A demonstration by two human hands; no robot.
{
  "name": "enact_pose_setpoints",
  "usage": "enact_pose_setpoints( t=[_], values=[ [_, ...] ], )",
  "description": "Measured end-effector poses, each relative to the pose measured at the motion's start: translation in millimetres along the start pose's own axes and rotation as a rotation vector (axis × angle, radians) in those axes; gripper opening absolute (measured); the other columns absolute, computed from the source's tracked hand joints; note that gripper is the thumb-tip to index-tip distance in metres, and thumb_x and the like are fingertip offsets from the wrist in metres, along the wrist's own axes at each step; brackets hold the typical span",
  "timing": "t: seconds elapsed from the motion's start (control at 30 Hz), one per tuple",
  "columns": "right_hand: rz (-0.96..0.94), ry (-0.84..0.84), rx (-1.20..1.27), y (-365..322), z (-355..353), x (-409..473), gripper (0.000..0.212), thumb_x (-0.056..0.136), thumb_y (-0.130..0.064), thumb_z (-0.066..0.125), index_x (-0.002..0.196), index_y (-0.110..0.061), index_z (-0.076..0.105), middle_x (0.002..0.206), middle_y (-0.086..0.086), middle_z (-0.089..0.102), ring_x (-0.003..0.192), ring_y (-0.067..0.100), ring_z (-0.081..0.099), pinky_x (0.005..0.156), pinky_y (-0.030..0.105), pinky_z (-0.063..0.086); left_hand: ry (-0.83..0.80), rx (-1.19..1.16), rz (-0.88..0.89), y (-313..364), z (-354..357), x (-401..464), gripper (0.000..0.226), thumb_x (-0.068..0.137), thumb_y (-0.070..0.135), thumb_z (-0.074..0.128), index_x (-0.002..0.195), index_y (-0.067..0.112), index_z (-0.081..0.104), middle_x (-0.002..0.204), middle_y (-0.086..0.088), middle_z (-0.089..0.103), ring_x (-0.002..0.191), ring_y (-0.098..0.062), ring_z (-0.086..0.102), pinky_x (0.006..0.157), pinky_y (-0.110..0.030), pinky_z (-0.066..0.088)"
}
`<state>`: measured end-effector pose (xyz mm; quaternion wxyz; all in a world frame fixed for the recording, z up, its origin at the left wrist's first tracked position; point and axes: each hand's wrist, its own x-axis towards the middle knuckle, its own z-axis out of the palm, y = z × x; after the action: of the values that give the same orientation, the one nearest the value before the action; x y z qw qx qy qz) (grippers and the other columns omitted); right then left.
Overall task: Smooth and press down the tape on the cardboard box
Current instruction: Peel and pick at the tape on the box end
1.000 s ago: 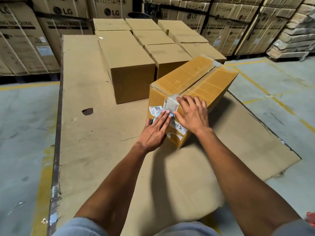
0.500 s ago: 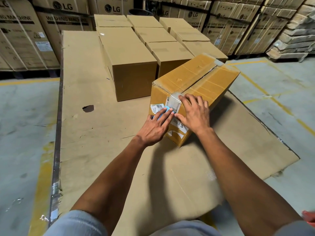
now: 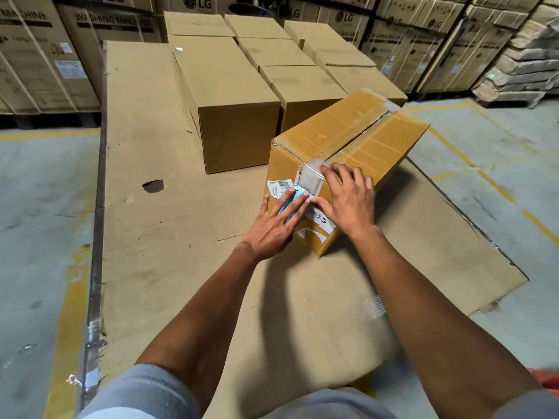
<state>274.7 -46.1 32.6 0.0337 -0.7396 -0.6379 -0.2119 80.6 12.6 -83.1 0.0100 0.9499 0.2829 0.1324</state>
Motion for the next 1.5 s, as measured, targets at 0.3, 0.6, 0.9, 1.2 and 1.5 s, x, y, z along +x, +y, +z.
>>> enact_pose_setpoints(
  t=[0.3,0.6,0.9,1.2,1.5],
  values=[
    [0.008,0.016,-0.003,0.0,2.0,-0.4,0.077,0.087,-0.063,0.072,0.151,-0.028,0.047,0.147,0.004,0.055,0.124,0.027,0.054,0.092,0.044,0.046,0.065,-0.081,0.056,-2.9,4.2,4.6,0.102,0.097,0.011,0.064,0.174,0.007,-0.002,0.183,-0.009,-0.013,0.169,-0.031,-0.014,0.124,-0.056,0.04],
    [0.015,0.016,0.024,-0.4,1.9,-2.3,0.077,0.087,-0.061,0.073,0.152,-0.028,0.047,0.147,0.003,0.055,0.125,0.027,0.054,0.093,0.044,0.046,0.097,-0.091,0.042,1.2,3.2,4.3,0.088,0.103,0.009,0.055,0.174,0.006,0.003,0.183,-0.012,-0.006,0.17,-0.029,-0.009,0.11,-0.043,0.047],
    [-0.046,-0.037,-0.022,-3.0,-5.1,0.1,0.093,0.088,-0.064,0.069,0.165,-0.038,0.023,0.166,0.001,0.035,0.128,0.032,0.051,0.092,0.046,0.048,0.117,-0.026,-0.007,10.8,0.3,-1.3,0.08,0.105,0.012,0.052,0.173,0.004,0.01,0.183,-0.015,0.006,0.17,-0.032,0.004,0.105,-0.043,0.048],
    [-0.107,-0.099,-0.064,-8.7,-9.3,9.7,0.091,0.094,-0.061,0.065,0.166,-0.044,0.011,0.172,-0.005,0.029,0.137,0.038,0.048,0.098,0.053,0.05,0.085,-0.04,-0.01,9.3,-4.5,-0.7,0.078,0.107,0.019,0.052,0.173,0.004,0.012,0.182,-0.015,0.009,0.17,-0.031,0.006,0.099,-0.042,0.05],
    [-0.053,-0.127,-0.019,-14.0,-11.9,8.3,0.087,0.095,-0.058,0.065,0.166,-0.044,0.016,0.172,-0.007,0.031,0.143,0.04,0.046,0.111,0.06,0.046,0.064,-0.092,0.019,2.0,-7.1,5.1,0.075,0.111,0.028,0.051,0.172,0.004,0.015,0.181,-0.015,0.014,0.169,-0.033,0.012,0.098,-0.049,0.056]
  ],
)
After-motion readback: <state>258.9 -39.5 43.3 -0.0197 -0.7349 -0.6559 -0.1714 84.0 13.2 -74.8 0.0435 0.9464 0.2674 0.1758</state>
